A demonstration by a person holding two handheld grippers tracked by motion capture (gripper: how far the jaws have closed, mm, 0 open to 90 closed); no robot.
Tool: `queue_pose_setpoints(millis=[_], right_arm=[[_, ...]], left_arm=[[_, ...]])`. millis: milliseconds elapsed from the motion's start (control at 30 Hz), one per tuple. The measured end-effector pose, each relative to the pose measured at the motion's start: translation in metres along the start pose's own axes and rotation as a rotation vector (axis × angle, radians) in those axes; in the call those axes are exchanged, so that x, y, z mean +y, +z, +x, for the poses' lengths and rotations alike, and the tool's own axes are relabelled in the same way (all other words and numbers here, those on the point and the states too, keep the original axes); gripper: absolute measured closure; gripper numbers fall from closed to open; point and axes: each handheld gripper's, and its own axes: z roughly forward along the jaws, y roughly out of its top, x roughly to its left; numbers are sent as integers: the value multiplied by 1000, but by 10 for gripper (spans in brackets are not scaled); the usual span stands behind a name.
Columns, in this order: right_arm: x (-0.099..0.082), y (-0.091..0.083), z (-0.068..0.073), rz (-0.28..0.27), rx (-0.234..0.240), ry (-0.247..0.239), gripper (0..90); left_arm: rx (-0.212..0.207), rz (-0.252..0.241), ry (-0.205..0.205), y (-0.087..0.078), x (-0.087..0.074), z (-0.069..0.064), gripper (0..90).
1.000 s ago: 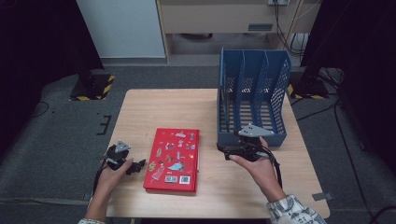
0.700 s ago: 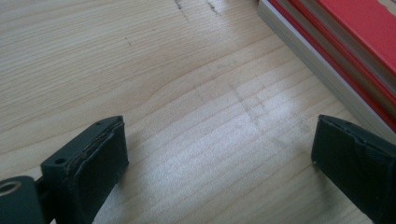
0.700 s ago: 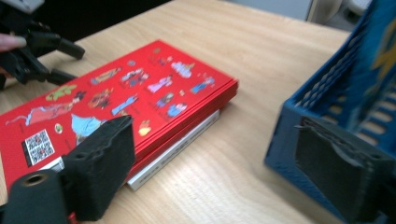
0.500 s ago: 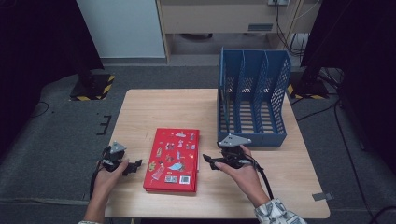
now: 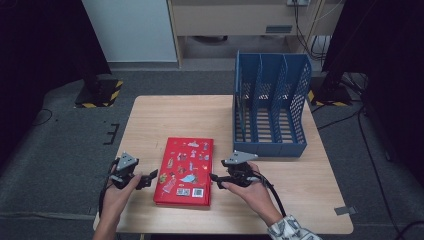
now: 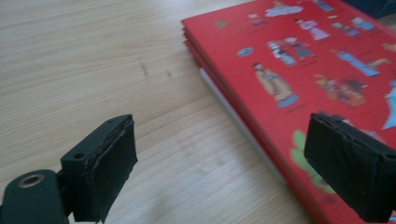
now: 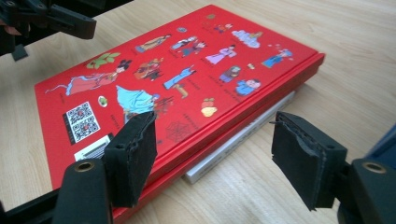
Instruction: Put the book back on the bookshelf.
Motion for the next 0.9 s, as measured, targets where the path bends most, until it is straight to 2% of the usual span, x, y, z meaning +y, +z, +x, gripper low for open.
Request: queue_pose_setpoints(millis=[67,133,200,333,400,500,667,733,800,900], right_arm=[[0,2,3,3,14,-13,288],[0,5,7,16,41,-27,250],[-1,9,10,29,45,-28,226],[-3,16,13,47,59,-29,174],[-4,19,15,45,80,-34,143],[-6,23,17,73,92,-32,116],[-10,32,22,111,104,-38,101],[-11,35,24,119,110,-40,101],[-12,38,26,136,100,-49,90],[-13,39,24,126,104,-33,93]], left_arm=[[-1,15,15,4,1,-8,102],[-41,9,-2,8,1,-10,102],[-48,16,4,13,2,-11,102],[-127,16,-34,22,1,-13,101],[-143,18,-20,24,2,-16,100],[-145,26,-11,28,3,-17,97],[-174,39,-37,35,2,-15,95],[-178,48,-35,37,3,-15,100],[-191,48,-41,40,3,-16,106],[-225,49,-60,45,4,-15,108]])
